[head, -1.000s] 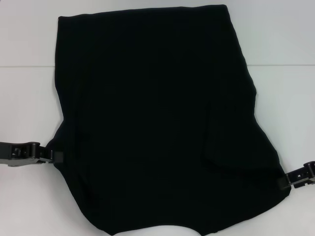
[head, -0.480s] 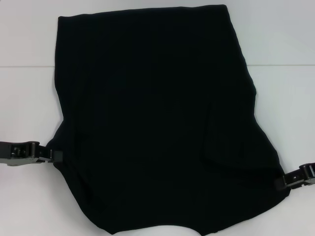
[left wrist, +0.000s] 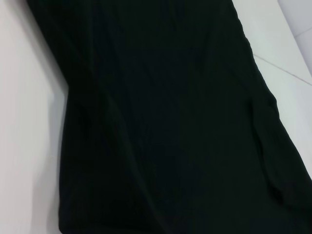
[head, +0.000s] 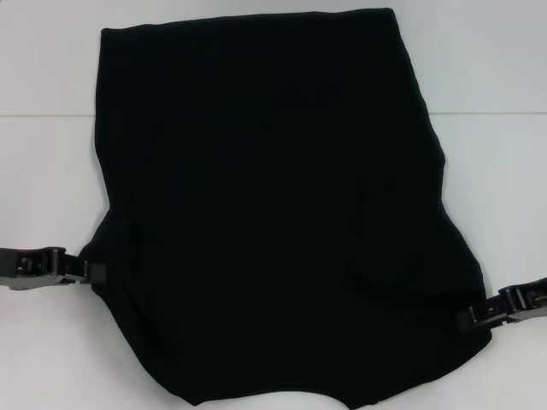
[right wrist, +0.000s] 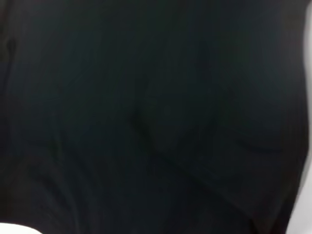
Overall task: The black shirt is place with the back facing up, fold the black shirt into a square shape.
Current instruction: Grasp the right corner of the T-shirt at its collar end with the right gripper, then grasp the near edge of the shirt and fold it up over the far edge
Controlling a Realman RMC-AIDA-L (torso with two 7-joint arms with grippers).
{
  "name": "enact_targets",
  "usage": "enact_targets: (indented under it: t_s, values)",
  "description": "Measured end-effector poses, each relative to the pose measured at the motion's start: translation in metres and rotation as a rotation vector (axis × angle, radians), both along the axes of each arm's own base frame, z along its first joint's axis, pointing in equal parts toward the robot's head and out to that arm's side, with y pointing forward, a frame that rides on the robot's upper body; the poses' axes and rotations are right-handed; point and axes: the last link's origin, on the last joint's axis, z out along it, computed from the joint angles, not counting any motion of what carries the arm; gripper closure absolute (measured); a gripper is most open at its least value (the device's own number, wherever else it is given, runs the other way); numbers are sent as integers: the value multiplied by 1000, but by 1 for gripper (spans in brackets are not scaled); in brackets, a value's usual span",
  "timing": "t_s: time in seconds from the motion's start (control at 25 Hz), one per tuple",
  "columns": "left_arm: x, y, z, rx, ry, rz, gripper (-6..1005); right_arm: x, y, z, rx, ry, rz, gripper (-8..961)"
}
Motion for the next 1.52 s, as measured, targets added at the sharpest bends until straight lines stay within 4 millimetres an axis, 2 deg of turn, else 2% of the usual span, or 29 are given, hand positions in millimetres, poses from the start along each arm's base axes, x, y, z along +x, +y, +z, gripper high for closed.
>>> enact_targets:
  t_s: [0.52, 0.96, 1.08, 1.28, 1.52]
  values:
    - [0, 0, -1, 0, -2, 1, 937, -11, 3, -9, -10, 21, 12, 340]
    - [3, 2, -1, -3, -2, -11, 937, -14, 5, -10, -8, 34, 17, 578]
    - [3, 2, -1, -7, -2, -15, 937, -15, 5, -9, -5, 37, 14, 782]
    - [4, 0, -2, -26, 2, -23, 937, -13, 0, -6, -17, 51, -12, 897]
    - [5, -11, 1, -94, -2, -30, 937, -10, -14, 4, -40, 65, -62, 895]
